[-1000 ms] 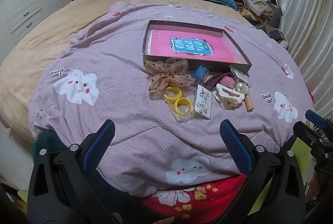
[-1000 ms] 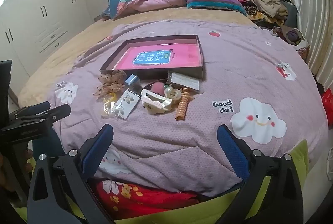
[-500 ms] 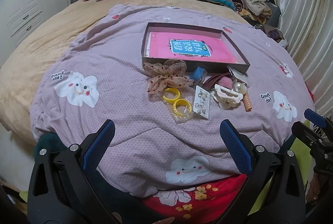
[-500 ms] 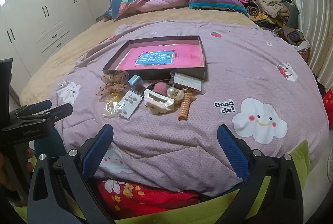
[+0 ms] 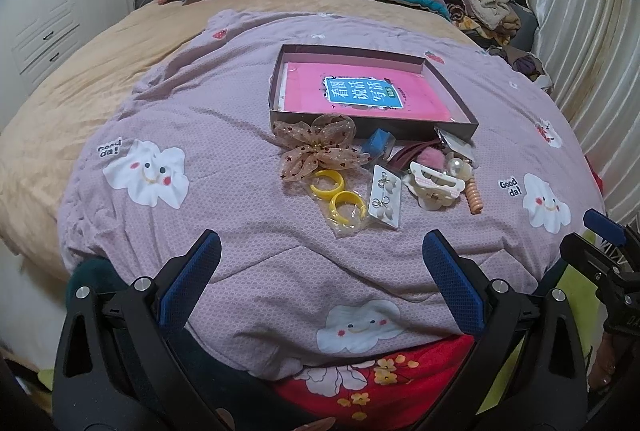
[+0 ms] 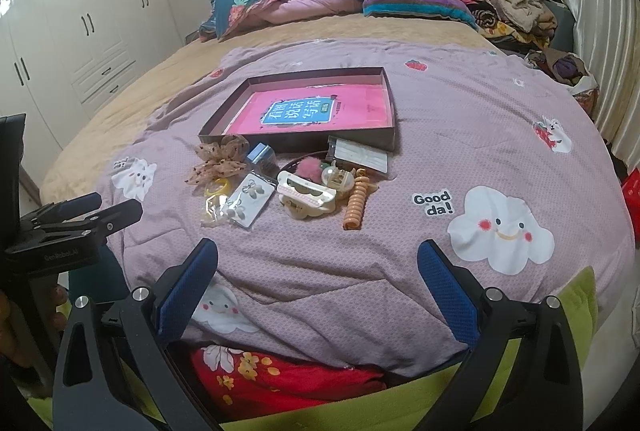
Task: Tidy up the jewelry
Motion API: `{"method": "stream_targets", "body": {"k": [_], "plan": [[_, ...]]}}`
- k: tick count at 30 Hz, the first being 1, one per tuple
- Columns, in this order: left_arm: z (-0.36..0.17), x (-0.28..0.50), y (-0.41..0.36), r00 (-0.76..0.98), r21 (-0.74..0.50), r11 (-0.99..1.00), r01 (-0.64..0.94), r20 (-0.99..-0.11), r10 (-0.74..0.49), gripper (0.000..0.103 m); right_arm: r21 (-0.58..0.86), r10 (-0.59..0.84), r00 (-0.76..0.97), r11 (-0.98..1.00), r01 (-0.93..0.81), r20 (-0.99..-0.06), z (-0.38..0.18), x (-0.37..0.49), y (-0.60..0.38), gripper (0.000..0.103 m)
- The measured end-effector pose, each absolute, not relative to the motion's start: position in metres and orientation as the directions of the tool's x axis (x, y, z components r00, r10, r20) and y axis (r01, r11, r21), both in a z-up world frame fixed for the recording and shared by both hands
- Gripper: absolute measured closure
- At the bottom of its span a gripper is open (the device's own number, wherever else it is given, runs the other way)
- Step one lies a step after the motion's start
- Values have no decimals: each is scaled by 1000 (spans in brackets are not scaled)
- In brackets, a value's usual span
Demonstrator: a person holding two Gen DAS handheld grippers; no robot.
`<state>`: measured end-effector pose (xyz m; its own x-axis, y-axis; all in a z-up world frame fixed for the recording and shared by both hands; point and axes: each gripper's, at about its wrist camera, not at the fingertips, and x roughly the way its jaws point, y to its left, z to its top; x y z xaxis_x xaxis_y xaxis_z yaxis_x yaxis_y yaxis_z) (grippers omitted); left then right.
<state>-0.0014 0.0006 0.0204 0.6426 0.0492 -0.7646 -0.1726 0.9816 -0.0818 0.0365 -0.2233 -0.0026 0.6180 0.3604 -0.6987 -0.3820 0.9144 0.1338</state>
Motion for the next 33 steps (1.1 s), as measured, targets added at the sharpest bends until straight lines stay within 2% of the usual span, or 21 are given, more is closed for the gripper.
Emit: {"method": "stream_targets", "body": {"k": [33], "plan": [[15,3,-2,641,-76,982,-173,-766,54,8,145,375,596,906,-398,-710,-3,43,-220,4]]}}
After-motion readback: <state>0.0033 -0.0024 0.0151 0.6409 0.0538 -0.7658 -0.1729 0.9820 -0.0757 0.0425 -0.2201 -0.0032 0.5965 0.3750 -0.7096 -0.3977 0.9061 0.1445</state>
